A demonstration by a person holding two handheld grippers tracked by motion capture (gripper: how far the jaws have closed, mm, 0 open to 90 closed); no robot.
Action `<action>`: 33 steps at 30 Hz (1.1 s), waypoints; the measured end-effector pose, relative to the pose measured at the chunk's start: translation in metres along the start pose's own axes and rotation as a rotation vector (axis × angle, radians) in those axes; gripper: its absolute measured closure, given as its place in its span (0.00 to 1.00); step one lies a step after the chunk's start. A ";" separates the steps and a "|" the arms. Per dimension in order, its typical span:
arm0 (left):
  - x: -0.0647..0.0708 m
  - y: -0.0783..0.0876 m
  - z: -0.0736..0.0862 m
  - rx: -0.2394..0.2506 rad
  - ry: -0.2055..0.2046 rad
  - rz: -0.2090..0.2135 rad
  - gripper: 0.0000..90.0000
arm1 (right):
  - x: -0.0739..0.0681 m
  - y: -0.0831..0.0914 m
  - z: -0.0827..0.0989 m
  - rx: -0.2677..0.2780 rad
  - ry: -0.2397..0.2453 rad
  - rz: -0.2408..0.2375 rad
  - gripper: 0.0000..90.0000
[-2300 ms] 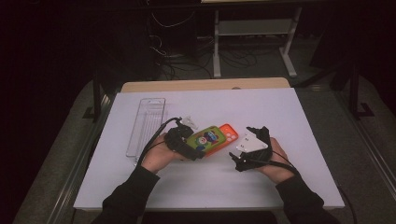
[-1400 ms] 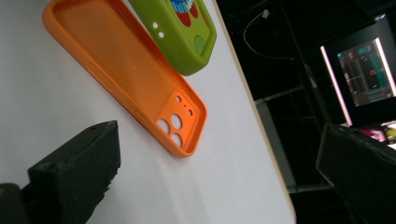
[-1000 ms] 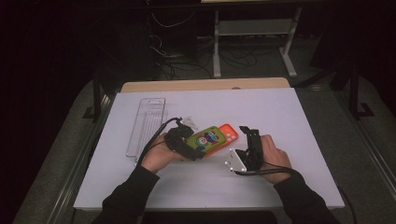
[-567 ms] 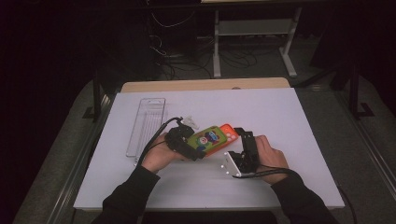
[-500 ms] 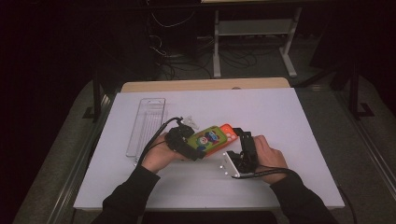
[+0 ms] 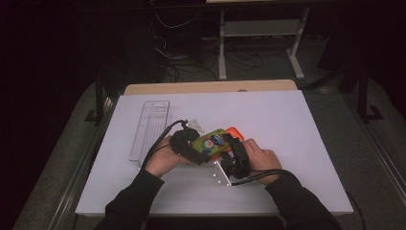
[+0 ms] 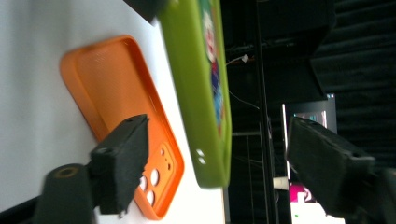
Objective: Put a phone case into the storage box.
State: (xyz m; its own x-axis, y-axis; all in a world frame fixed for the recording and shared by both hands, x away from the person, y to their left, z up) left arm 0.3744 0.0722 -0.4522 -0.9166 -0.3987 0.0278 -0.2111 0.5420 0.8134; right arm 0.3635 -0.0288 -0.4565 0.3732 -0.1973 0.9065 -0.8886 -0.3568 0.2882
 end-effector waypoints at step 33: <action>0.004 -0.003 -0.002 0.015 0.010 0.020 0.17 | -0.009 0.000 -0.011 0.039 0.125 0.024 0.83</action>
State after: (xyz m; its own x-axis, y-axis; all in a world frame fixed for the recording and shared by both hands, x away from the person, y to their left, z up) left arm 0.3717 0.0680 -0.4532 -0.9172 -0.3953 0.0499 -0.1981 0.5612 0.8036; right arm 0.3575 -0.0172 -0.4613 0.3141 -0.0917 0.9449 -0.8848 -0.3891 0.2564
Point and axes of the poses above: each handheld gripper's, and its own axes: y roughly backward along the jaws, z roughly out of its underside, x roughly to its right, the point moved 9 cm from there along -y, roughly forward along the jaws, and after that the axes turned 7 degrees about -y, right-handed, at the moved point
